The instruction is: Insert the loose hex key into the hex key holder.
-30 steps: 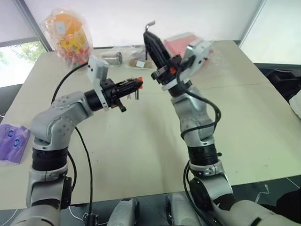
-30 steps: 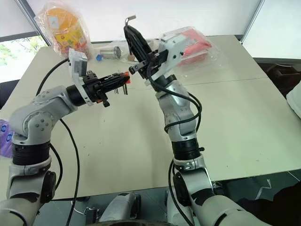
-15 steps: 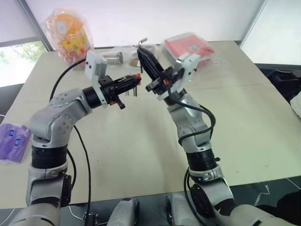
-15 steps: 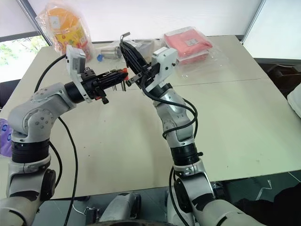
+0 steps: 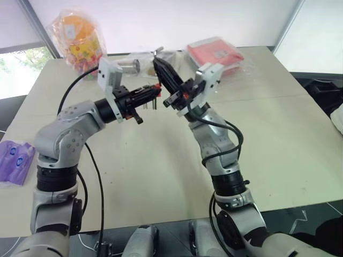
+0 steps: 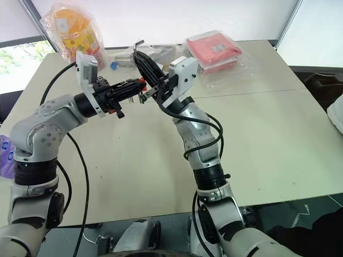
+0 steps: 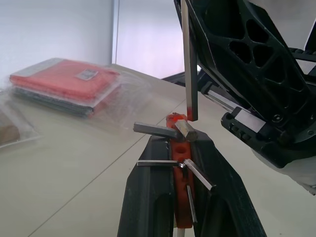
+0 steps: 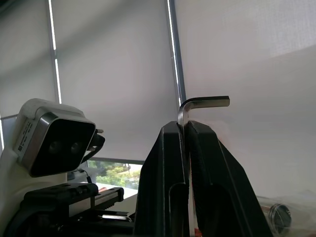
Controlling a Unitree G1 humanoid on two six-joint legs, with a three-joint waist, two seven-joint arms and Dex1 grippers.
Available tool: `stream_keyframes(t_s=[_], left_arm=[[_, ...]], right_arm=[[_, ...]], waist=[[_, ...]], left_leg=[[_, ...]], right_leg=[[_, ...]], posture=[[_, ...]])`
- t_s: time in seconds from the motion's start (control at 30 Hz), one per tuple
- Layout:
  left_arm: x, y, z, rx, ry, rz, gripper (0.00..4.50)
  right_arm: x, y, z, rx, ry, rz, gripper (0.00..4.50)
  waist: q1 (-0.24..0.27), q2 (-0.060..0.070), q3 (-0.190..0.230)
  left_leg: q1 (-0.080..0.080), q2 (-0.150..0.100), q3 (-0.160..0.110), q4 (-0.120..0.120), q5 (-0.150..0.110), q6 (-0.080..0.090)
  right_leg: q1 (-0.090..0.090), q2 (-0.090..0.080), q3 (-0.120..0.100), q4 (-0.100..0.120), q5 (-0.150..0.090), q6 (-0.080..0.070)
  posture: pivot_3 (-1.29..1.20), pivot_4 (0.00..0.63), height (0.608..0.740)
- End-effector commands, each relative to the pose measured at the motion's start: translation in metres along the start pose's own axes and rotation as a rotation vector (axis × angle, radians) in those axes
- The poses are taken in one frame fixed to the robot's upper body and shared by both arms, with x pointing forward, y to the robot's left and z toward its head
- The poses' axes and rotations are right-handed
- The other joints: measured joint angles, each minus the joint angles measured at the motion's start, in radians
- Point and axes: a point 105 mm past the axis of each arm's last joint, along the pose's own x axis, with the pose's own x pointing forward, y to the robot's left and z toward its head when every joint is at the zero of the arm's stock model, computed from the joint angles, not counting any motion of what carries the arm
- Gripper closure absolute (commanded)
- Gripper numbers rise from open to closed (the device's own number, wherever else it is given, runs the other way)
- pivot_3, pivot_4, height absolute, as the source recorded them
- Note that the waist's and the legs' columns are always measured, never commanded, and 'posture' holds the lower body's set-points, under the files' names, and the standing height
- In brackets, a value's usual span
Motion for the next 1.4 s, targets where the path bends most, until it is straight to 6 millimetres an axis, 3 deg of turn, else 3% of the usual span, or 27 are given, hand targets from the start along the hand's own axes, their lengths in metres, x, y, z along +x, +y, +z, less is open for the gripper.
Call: stream_keyframes(t_s=[0.03, 0.7, 1.4], left_arm=[[0.001, -0.005, 0.012, 0.042, -0.035, -0.020, 4.50], [0.005, -0.015, 0.011, 0.019, -0.044, -0.054, 4.50], [0.003, -0.009, 0.013, 0.005, -0.054, -0.030, 4.50]], right_arm=[[0.010, 0.012, 0.023, -0.027, -0.084, 0.050, 4.46], [0.010, 0.008, 0.015, -0.038, -0.077, 0.019, 4.46], [0.005, 0.003, 0.014, -0.061, -0.066, 0.000, 4.46]], waist=[[0.000, 0.000, 0.000], [0.000, 0.000, 0.000], [0.000, 0.000, 0.000]], left_leg=[[0.000, 0.000, 0.000, 0.000, 0.000, 0.000], [0.000, 0.000, 0.000, 0.000, 0.000, 0.000], [0.000, 0.000, 0.000, 0.000, 0.000, 0.000]], right_leg=[[0.000, 0.000, 0.000, 0.000, 0.000, 0.000], [0.000, 0.000, 0.000, 0.000, 0.000, 0.000], [0.000, 0.000, 0.000, 0.000, 0.000, 0.000]], posture=[[0.00, 0.150, 0.740], [0.00, 0.150, 0.740], [0.00, 0.150, 0.740]])
